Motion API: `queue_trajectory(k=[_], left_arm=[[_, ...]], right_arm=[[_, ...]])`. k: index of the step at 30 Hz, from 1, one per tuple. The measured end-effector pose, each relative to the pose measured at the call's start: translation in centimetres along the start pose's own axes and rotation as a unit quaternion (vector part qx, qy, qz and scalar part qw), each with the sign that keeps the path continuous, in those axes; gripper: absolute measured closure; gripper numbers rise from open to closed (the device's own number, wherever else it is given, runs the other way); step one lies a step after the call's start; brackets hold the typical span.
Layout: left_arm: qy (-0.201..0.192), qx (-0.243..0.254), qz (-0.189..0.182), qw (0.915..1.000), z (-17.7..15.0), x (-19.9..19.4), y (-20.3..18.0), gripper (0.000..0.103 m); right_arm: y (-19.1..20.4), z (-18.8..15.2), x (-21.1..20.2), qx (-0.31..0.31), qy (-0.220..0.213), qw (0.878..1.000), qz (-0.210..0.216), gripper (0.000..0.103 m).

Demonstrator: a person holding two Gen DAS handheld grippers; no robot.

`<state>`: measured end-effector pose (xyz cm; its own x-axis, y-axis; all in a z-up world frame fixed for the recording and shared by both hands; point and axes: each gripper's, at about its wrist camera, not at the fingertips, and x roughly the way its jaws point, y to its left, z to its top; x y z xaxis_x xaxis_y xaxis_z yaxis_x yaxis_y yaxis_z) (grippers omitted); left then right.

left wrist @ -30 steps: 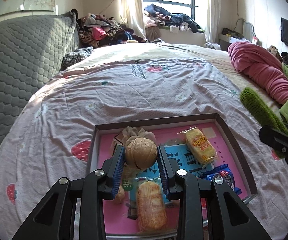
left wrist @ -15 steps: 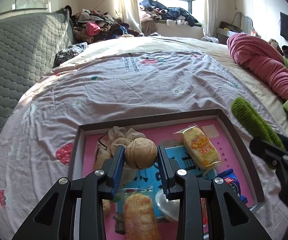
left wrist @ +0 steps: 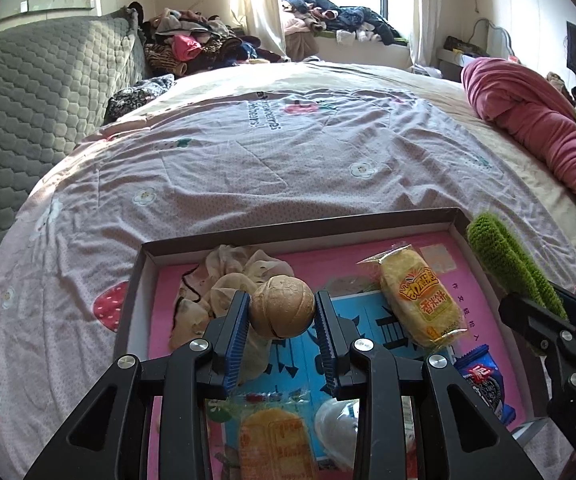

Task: Organize objects
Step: 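Lower the walnut and green ring down into the tray with both tools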

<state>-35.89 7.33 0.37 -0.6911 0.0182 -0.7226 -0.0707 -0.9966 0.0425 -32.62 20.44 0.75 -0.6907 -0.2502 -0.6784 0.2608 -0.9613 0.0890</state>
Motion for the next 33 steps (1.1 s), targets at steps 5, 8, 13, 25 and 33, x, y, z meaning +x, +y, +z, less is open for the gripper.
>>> queue_trajectory(k=[5, 8, 13, 25, 33], left_arm=[[0.003, 0.0, 0.0, 1.0, -0.2, 0.8, -0.3, 0.069], [0.006, 0.001, 0.0, 1.0, -0.3, 1.2, -0.4, 0.069], [0.008, 0.003, -0.001, 1.0, -0.4, 1.6, -0.7, 0.069], [0.021, 0.001, 0.0, 0.9998, -0.9, 2.6, -1.1, 0.069], [0.025, -0.001, 0.002, 0.9997, -1.3, 2.9, -1.1, 0.069]], right_arm=[[-0.5, -0.6, 0.9, 0.007, 0.007, 1.0, 0.0, 0.076], [-0.4, -0.9, 1.3, 0.006, 0.01, 1.0, 0.001, 0.076], [-0.4, -1.3, 1.9, 0.003, 0.019, 1.0, 0.001, 0.076], [-0.3, -1.8, 2.9, 0.001, 0.036, 0.999, -0.003, 0.076], [-0.2, -1.9, 3.2, 0.0, 0.042, 0.999, -0.009, 0.076]])
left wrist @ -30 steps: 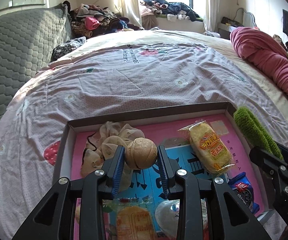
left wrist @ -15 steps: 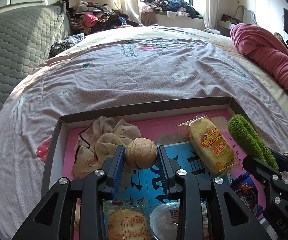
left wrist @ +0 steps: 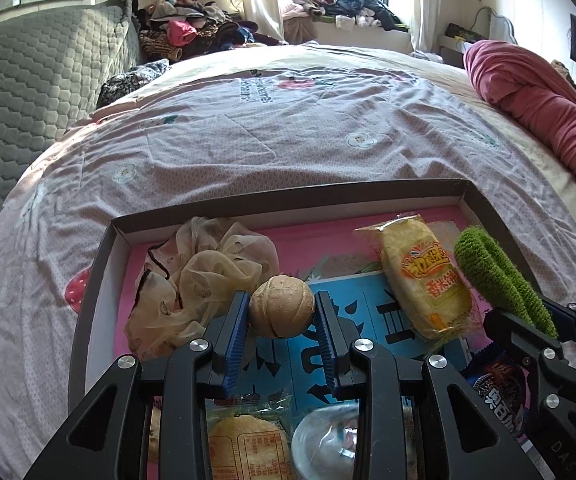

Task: Organize objects
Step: 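Lower the walnut and green ring down into the tray with both tools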

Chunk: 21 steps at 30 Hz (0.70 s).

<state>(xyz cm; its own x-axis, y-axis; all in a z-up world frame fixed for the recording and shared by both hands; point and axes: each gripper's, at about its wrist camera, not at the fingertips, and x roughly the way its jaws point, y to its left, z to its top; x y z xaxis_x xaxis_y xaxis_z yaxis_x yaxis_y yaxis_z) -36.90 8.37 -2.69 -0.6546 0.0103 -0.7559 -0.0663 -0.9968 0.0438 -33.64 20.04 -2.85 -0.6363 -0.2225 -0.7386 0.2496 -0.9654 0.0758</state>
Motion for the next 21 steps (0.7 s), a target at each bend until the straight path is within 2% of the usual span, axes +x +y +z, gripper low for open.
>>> queue_trajectory(k=[21], left_arm=[[0.013, 0.0, 0.01, 0.9999, -0.21, 0.24, 0.12, 0.068]], right_arm=[[-0.35, -0.28, 0.35, 0.008, 0.003, 1.0, 0.005, 0.071]])
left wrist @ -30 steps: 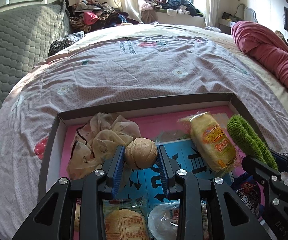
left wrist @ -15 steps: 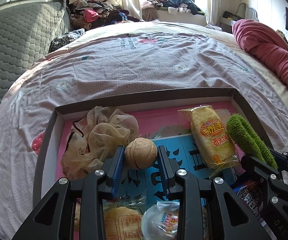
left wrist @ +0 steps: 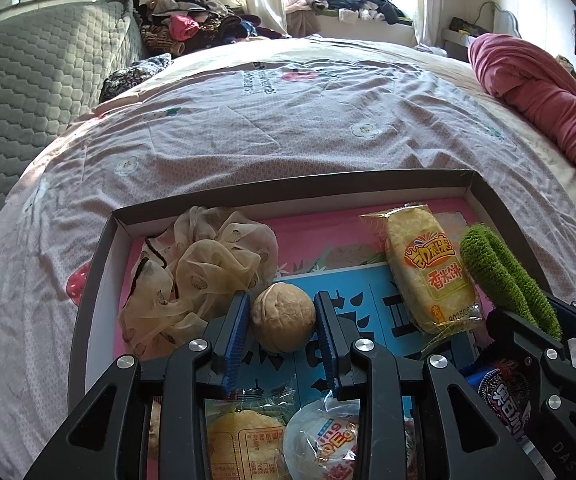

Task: Organize objects
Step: 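Lower the walnut and green ring down into the tray with both tools, then open left tool to release the walnut while right tool releases the green ring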

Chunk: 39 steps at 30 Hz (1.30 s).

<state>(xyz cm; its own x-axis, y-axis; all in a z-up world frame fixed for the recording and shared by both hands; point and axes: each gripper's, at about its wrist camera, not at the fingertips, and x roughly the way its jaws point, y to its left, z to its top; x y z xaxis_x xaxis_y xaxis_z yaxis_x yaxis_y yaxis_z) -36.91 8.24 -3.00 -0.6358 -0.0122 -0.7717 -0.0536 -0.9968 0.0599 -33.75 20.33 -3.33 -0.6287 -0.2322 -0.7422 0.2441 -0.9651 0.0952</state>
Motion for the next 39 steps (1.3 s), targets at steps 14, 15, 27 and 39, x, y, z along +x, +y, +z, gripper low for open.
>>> queue_trajectory(k=[14, 15, 27, 39], left_arm=[[0.007, -0.001, 0.016, 0.9999, -0.2, -0.2, 0.2, 0.041], [0.007, 0.0, 0.016, 0.9998, -0.2, -0.4, 0.2, 0.038], [-0.002, -0.001, 0.023, 0.9997, 0.2, -2.2, 0.8, 0.025], [-0.02, -0.015, 0.019, 0.9995, -0.7, -5.1, 2.0, 0.019]], right_arm=[[-0.1, 0.1, -0.6, 0.003, -0.008, 1.0, -0.002, 0.056], [-0.1, 0.1, -0.7, 0.003, -0.01, 1.0, -0.004, 0.056], [0.1, 0.3, -1.9, 0.002, -0.021, 1.0, -0.012, 0.036], [1.0, 0.3, -4.6, -0.003, -0.035, 0.999, -0.02, 0.013]])
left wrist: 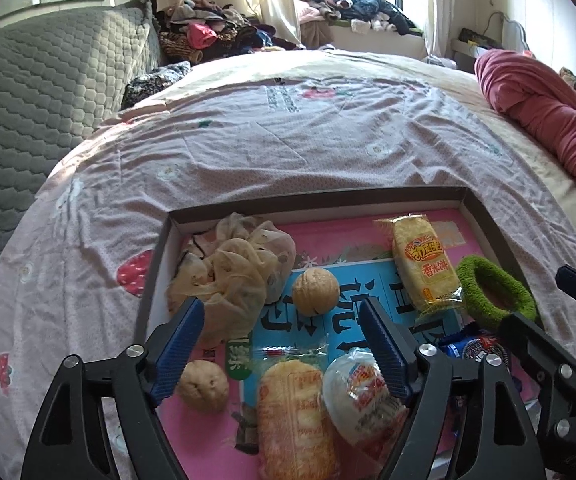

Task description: Organize objects

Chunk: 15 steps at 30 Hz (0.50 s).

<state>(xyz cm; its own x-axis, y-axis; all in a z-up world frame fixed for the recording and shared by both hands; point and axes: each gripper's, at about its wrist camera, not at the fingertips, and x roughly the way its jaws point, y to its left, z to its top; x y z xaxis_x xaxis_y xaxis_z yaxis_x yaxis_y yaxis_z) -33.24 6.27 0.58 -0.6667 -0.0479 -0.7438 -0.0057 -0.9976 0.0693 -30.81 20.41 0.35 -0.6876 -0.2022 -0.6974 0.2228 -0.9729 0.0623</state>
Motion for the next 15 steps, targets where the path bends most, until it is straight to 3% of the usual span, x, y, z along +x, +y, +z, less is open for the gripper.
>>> queue_trajectory(k=[10, 15], left_arm=[[-0.019, -0.013, 0.008, 0.9997, -0.5, -3.5, 1.3, 0.019], [-0.044, -0.025, 0.008, 0.9987, -1.0, -5.7, 2.3, 0.011]], right_arm=[[0.9, 0.4, -3.5, -0.006, -0.019, 1.0, -0.005, 0.007], [1.6, 0.5, -5.6, -0.019, -0.027, 0.999, -0.021, 0.004]])
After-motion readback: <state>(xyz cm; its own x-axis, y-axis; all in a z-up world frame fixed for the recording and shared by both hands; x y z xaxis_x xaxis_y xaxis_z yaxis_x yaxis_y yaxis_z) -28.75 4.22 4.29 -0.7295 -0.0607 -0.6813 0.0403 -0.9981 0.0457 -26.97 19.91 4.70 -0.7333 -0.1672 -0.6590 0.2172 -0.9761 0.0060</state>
